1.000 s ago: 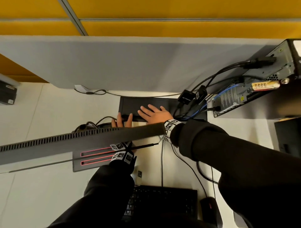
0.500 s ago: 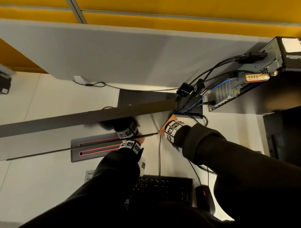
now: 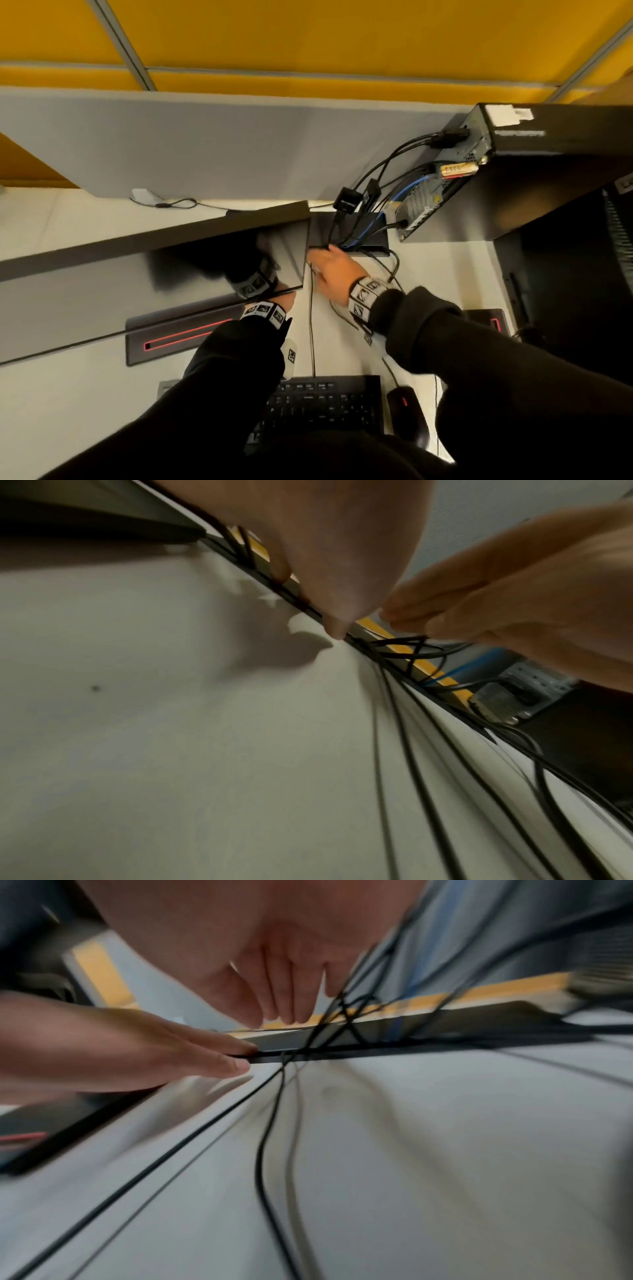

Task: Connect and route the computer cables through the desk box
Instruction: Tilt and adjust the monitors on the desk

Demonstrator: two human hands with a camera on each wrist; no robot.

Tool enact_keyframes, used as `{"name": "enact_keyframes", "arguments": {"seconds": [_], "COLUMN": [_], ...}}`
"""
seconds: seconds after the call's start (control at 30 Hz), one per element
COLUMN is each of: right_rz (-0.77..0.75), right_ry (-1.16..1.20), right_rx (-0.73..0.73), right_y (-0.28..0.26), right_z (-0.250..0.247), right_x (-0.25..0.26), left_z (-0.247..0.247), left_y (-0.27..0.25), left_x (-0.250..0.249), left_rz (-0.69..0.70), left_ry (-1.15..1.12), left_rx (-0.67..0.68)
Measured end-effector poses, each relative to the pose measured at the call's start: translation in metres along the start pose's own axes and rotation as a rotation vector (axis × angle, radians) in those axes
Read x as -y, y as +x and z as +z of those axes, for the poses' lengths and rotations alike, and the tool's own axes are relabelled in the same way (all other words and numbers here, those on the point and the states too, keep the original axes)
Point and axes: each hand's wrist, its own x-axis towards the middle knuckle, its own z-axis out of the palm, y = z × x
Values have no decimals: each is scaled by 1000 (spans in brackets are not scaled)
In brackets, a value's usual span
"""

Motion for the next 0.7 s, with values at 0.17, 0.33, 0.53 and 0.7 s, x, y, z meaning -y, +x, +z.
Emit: {"name": "enact_keyframes", "arguments": {"seconds": [0.17, 0.33, 0.53, 0.7], "right_rz": [198, 311, 458, 514], "right_ry": [134, 76, 157, 172], "right_rx": [-250, -162, -148, -149], "right_y": [-45, -36, -19, -8], "right_z": [11, -1, 17, 19], "right_x": [-70, -108, -89, -71], "left_z": [17, 25, 25, 24], "left_y": [-15, 0, -4, -4], "left_x": [-29, -33, -48, -52], "left_rz": [419, 335, 300, 337], "left_ry": [52, 186, 207, 175], "left_rx": [-273, -329, -324, -393]}}
